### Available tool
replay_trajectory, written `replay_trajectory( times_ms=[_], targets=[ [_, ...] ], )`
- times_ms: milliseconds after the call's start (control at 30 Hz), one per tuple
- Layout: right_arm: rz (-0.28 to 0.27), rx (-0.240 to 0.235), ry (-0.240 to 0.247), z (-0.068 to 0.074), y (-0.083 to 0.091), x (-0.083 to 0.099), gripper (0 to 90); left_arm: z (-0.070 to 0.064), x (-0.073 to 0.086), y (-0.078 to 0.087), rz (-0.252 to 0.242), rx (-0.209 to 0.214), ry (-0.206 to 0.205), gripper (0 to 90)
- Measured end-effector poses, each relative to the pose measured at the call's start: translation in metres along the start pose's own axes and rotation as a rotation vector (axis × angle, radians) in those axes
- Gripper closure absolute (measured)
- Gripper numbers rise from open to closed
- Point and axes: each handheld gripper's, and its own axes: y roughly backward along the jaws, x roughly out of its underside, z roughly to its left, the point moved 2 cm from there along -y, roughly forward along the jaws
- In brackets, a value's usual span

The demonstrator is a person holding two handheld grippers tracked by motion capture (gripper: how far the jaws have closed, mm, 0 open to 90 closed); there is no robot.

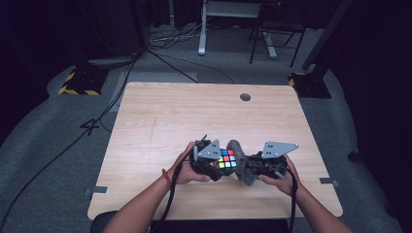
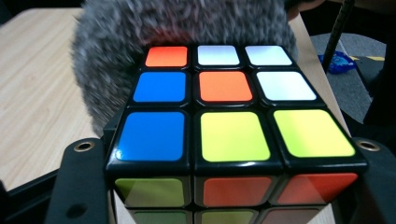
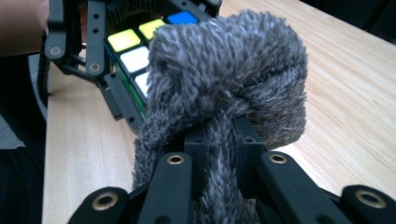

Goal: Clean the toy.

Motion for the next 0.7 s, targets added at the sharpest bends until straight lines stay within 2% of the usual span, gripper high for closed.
replay_trajectory(
  times_ms=[33,100,200,233,333,433,500,600,700],
  targets=[
    [-0.006,0.006,-0.006,-0.001,0.0,0.0,79.8,-0.001,0.0,-0.001,0.001,0.0,0.004,33.5],
    [-0.007,0.025,-0.008,-0.002,0.001,0.0,79.8,-0.004,-0.002,-0.001,0.004,-0.003,-0.013,33.6],
    [0.007,0.038,-0.014,-0.004,-0.001,0.0,79.8,-0.01,-0.007,0.001,-0.028,0.013,-0.018,33.6],
    [0.011,0.037,-0.018,-0.004,-0.002,0.001,79.8,-0.011,-0.009,0.002,-0.04,0.012,-0.028,33.6],
    [0.048,0.023,-0.021,-0.003,-0.007,0.005,79.7,-0.012,-0.013,0.008,-0.088,0.024,-0.017,33.6],
    [0.072,0.0,-0.009,0.0,-0.012,0.006,79.7,-0.01,-0.016,0.015,-0.107,0.007,-0.029,33.6],
    [0.08,-0.012,-0.005,0.002,-0.013,0.006,79.8,-0.008,-0.015,0.017,-0.108,-0.007,-0.022,33.6],
    [0.082,-0.028,-0.001,0.004,-0.013,0.006,79.7,-0.002,-0.012,0.018,-0.113,-0.004,-0.003,33.7],
    [0.051,-0.024,0.006,0.004,-0.007,0.003,79.6,0.001,-0.008,0.016,-0.09,-0.012,0.002,33.6]
  ],
)
